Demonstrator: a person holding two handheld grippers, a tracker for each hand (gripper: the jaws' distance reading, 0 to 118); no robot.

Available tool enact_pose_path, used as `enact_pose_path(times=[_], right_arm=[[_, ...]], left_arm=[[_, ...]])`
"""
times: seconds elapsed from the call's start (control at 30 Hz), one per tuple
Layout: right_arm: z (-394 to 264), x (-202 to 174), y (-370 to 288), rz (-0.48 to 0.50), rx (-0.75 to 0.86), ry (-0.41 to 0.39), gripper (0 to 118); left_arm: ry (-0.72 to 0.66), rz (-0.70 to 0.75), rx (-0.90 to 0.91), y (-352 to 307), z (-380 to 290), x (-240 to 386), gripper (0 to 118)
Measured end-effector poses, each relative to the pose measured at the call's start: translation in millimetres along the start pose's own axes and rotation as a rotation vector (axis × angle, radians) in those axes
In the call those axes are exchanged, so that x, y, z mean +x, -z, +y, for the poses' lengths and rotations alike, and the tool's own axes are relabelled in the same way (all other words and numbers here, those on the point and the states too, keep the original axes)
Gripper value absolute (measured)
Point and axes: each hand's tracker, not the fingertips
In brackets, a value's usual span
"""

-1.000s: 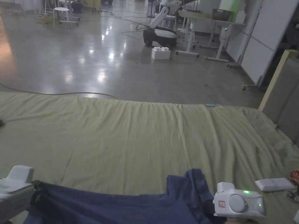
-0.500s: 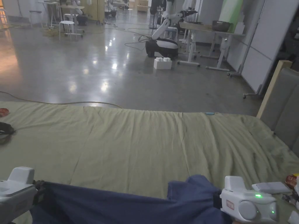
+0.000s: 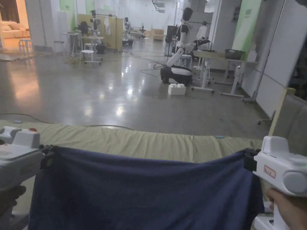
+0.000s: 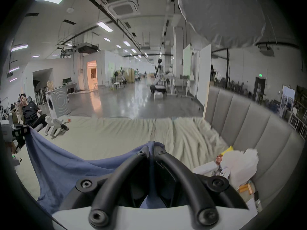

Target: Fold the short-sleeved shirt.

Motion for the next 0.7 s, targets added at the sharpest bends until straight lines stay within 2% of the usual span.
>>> enact_pose_path(times=[0.4,0.7], right_arm=[[149,-22,-31,-0.043,0.214,-0.06,2],[238,-25,-23,-0.084,0.288,-0.114,2]], left_arm=[[0.02,0.076,0.169,-24,150,-16,0],[0.045,0.129,0.227,-3,225,-30,0]])
